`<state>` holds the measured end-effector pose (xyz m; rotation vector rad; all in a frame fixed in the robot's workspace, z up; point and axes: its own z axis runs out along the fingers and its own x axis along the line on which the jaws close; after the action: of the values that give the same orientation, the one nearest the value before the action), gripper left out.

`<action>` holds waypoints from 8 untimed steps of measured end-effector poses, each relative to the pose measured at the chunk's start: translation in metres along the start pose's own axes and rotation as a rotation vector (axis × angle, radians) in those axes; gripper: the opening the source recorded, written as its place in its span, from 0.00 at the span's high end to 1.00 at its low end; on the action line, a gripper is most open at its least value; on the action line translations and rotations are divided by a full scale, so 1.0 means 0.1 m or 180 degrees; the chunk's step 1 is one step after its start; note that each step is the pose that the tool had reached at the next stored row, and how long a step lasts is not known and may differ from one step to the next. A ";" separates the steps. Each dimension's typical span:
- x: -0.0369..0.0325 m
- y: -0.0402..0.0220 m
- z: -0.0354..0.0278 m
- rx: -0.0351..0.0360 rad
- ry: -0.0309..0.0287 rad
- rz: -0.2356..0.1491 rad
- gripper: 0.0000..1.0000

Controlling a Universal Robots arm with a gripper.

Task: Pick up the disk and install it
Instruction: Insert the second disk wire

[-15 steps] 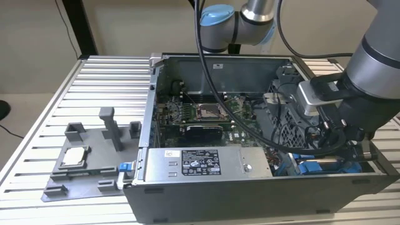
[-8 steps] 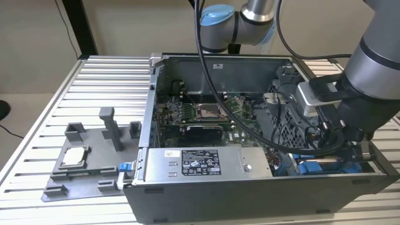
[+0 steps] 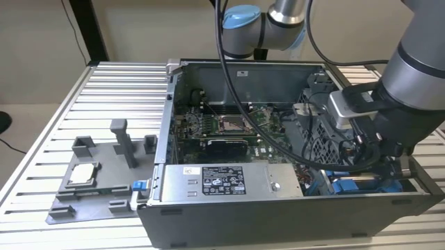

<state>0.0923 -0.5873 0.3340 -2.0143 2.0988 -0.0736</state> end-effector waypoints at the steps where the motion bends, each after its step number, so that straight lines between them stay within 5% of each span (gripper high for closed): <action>1: -0.003 0.002 -0.001 0.0001 0.0000 0.0000 1.00; 8: -0.009 0.012 0.003 0.0006 0.0000 -0.0002 1.00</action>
<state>0.0912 -0.5864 0.3336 -2.0138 2.0973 -0.0757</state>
